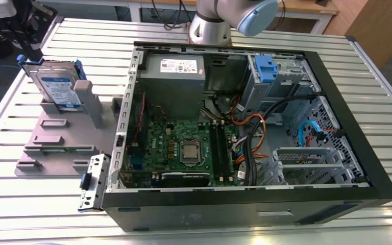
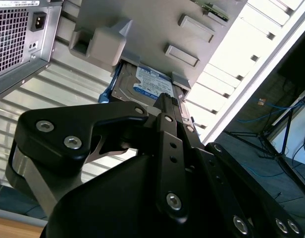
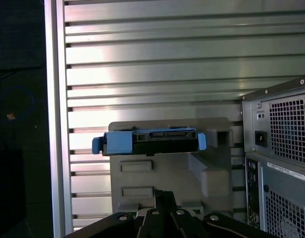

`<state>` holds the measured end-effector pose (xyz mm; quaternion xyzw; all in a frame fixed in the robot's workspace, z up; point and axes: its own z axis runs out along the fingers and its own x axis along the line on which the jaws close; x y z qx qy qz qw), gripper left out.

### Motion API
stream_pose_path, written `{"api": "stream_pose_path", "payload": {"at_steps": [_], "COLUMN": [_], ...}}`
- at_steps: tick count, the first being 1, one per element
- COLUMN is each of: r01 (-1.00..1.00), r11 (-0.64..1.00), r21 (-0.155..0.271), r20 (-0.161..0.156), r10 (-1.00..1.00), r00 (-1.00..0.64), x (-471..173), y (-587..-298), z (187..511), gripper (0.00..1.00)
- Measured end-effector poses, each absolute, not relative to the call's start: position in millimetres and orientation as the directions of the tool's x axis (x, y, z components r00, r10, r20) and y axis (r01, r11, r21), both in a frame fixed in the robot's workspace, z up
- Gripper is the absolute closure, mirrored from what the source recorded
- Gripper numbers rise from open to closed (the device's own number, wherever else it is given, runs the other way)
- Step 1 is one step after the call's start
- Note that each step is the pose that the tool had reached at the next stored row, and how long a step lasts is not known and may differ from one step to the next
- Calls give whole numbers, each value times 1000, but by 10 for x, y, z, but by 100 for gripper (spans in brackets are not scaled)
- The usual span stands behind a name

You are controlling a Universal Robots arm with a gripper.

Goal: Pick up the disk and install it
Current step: 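Reach for the disk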

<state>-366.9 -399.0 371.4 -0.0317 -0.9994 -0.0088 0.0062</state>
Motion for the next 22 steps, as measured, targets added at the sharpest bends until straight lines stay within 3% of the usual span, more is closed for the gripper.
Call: {"api": "stream_pose_path", "payload": {"at_steps": [22], "r01": [63], "r11": [998], "r21": [17], "r20": [13], "r10": [63], "r00": [-998], "x": [-3727], "y": [-3989], "z": [3710], "gripper": [89]}}
